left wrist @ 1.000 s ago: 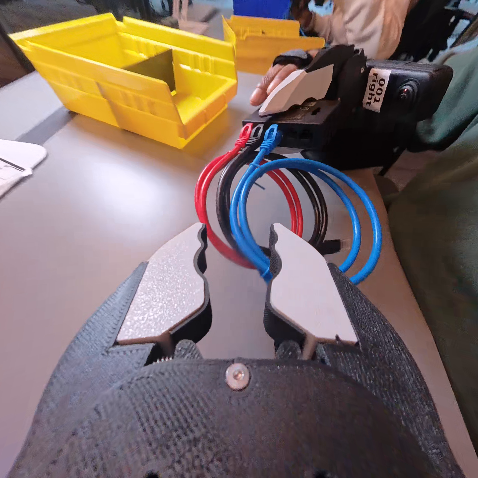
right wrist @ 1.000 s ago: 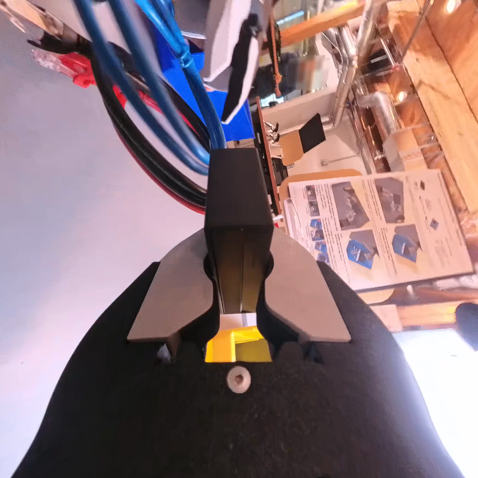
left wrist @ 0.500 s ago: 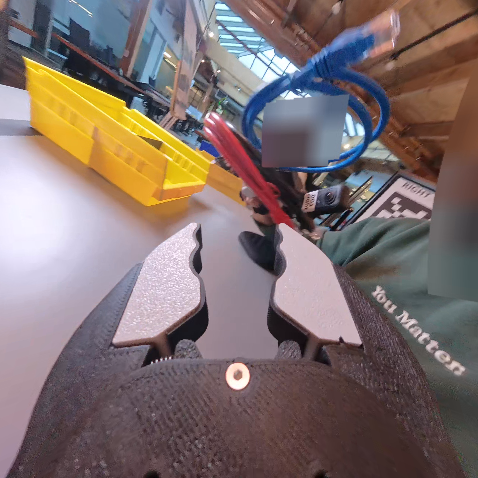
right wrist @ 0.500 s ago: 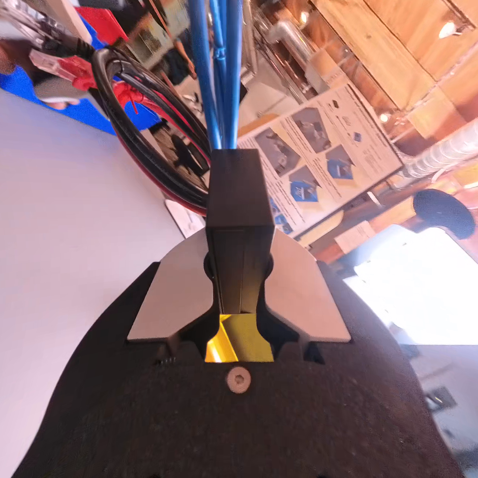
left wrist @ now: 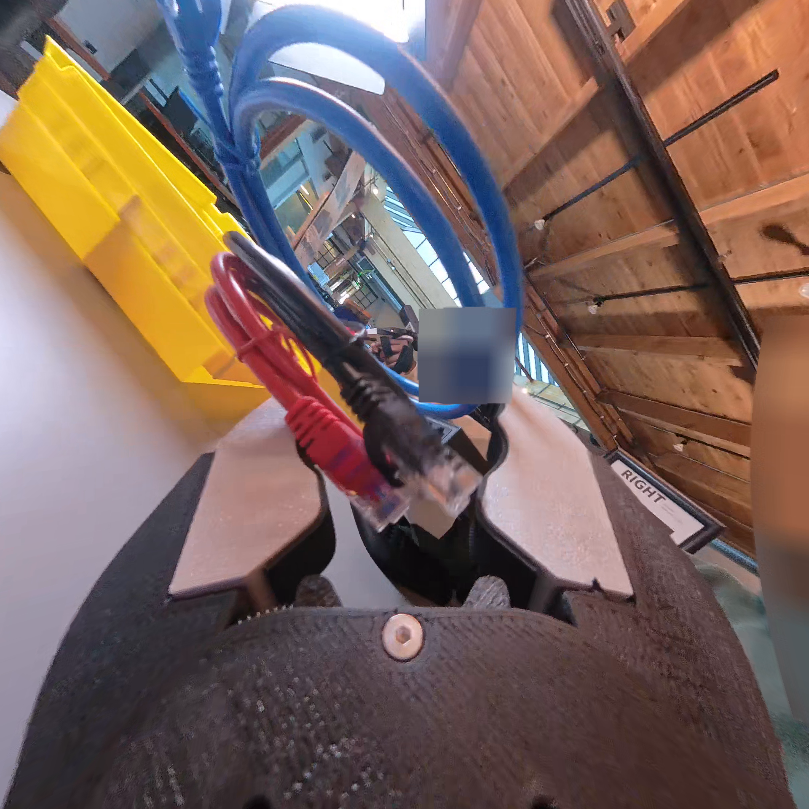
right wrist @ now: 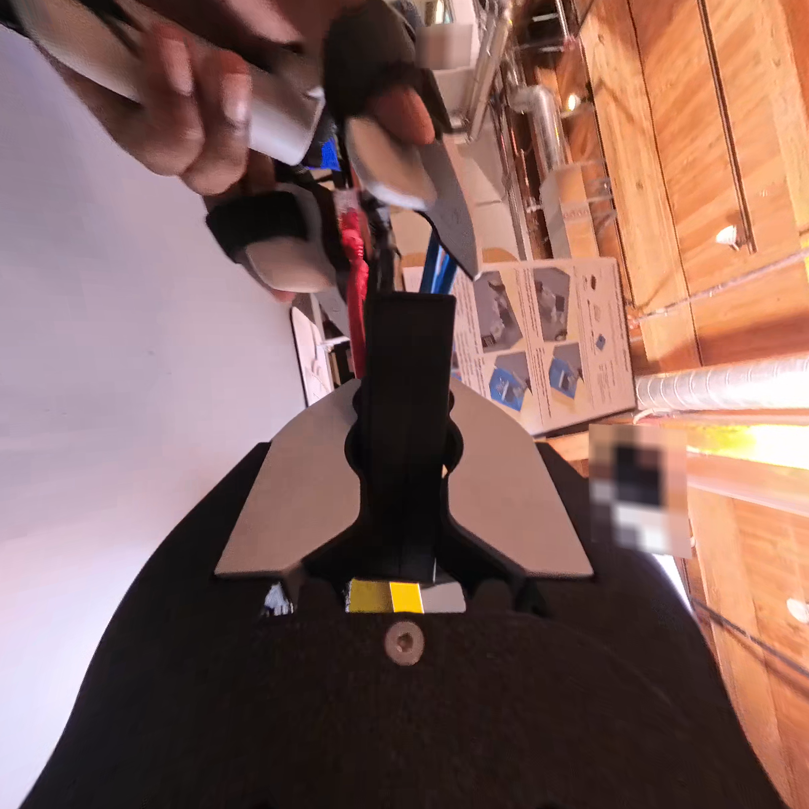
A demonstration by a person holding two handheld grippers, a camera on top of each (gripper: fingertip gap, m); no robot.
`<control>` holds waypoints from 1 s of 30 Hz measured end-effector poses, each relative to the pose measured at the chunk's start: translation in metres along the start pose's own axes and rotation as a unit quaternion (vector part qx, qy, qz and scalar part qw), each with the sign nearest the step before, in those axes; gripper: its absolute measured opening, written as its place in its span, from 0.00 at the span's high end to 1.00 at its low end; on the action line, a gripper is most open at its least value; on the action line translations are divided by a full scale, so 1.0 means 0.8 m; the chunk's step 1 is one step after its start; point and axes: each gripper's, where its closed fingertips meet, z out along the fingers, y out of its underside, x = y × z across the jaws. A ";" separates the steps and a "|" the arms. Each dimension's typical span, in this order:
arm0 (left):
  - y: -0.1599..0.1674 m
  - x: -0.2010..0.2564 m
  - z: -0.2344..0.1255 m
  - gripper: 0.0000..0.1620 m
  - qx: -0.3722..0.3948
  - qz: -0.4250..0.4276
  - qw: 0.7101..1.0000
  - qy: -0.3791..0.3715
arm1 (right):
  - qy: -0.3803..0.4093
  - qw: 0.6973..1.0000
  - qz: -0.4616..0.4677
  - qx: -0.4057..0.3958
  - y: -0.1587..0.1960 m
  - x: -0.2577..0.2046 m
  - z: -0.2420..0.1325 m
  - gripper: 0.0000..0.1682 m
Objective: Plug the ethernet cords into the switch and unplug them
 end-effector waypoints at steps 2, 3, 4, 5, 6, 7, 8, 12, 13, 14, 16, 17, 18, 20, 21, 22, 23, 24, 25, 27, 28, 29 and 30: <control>-0.002 0.000 -0.011 0.69 -0.005 0.010 1.000 0.003 | -0.005 1.000 -0.017 0.024 -0.011 -0.007 0.001 0.81; -0.003 0.002 -0.015 0.74 -0.012 0.021 1.000 0.004 | -0.008 0.999 -0.021 0.031 -0.015 -0.009 0.002 0.81; -0.002 0.006 -0.018 0.77 -0.026 0.039 0.999 0.005 | -0.011 0.999 -0.023 0.042 -0.018 -0.011 0.000 0.81; -0.001 0.012 -0.020 0.79 -0.043 0.066 0.997 0.010 | -0.013 0.999 -0.017 0.048 -0.021 -0.011 -0.002 0.79; -0.002 0.021 -0.022 0.80 -0.056 0.102 0.993 0.014 | -0.021 0.998 -0.003 0.058 -0.026 -0.012 -0.005 0.76; -0.006 0.031 -0.025 0.81 -0.064 0.140 0.988 0.020 | -0.038 0.997 0.015 0.066 -0.031 -0.014 -0.009 0.71; -0.011 0.041 -0.027 0.82 -0.073 0.177 0.981 0.026 | -0.064 0.994 0.044 0.075 -0.037 -0.018 -0.015 0.66; -0.023 0.081 -0.051 0.83 -0.122 0.326 0.935 0.074 | -0.188 0.915 0.320 0.160 -0.067 0.040 -0.048 0.68; -0.022 0.088 -0.058 0.84 -0.133 0.339 0.927 0.092 | -0.219 0.875 0.398 0.167 -0.063 0.067 -0.049 0.68; -0.019 0.093 -0.063 0.84 -0.142 0.339 0.923 0.113 | -0.242 0.838 0.460 0.164 -0.053 0.091 -0.043 0.66; -0.016 0.096 -0.066 0.84 -0.150 0.324 0.924 0.136 | -0.292 0.801 0.506 0.132 -0.027 0.111 -0.022 0.61; -0.013 0.098 -0.066 0.84 -0.150 0.320 0.924 0.144 | -0.321 0.794 0.504 0.110 -0.016 0.106 -0.009 0.57; -0.010 0.102 -0.066 0.84 -0.149 0.317 0.924 0.155 | -0.361 0.778 0.504 0.098 -0.013 0.095 0.000 0.53; 0.001 0.108 -0.064 0.84 -0.162 0.319 0.919 0.163 | -0.408 0.754 0.506 0.091 -0.017 0.074 0.016 0.47; 0.007 0.113 -0.066 0.84 -0.169 0.317 0.917 0.174 | -0.425 0.757 0.488 0.089 -0.023 0.061 0.020 0.43; 0.012 0.117 -0.067 0.84 -0.177 0.313 0.915 0.184 | -0.440 0.765 0.463 0.080 -0.028 0.046 0.023 0.43; 0.016 0.122 -0.070 0.84 -0.182 0.310 0.912 0.196 | -0.432 0.789 0.431 0.068 -0.028 0.035 0.031 0.43; 0.020 0.128 -0.072 0.84 -0.188 0.306 0.910 0.208 | -0.425 0.810 0.397 0.072 -0.033 0.028 0.035 0.44; 0.023 0.131 -0.073 0.84 -0.195 0.308 0.907 0.213 | -0.425 0.822 0.372 0.082 -0.042 0.022 0.036 0.46; 0.037 0.133 -0.076 0.84 -0.229 0.298 0.898 0.227 | -0.416 0.843 0.323 0.110 -0.061 0.018 0.038 0.51; 0.047 0.131 -0.077 0.84 -0.250 0.292 0.893 0.233 | -0.419 0.847 0.302 0.130 -0.073 0.018 0.035 0.55; 0.057 0.129 -0.077 0.84 -0.271 0.288 0.888 0.234 | -0.431 0.846 0.281 0.141 -0.083 0.015 0.031 0.59; 0.069 0.127 -0.077 0.84 -0.292 0.286 0.882 0.237 | -0.449 0.843 0.257 0.147 -0.091 0.011 0.026 0.64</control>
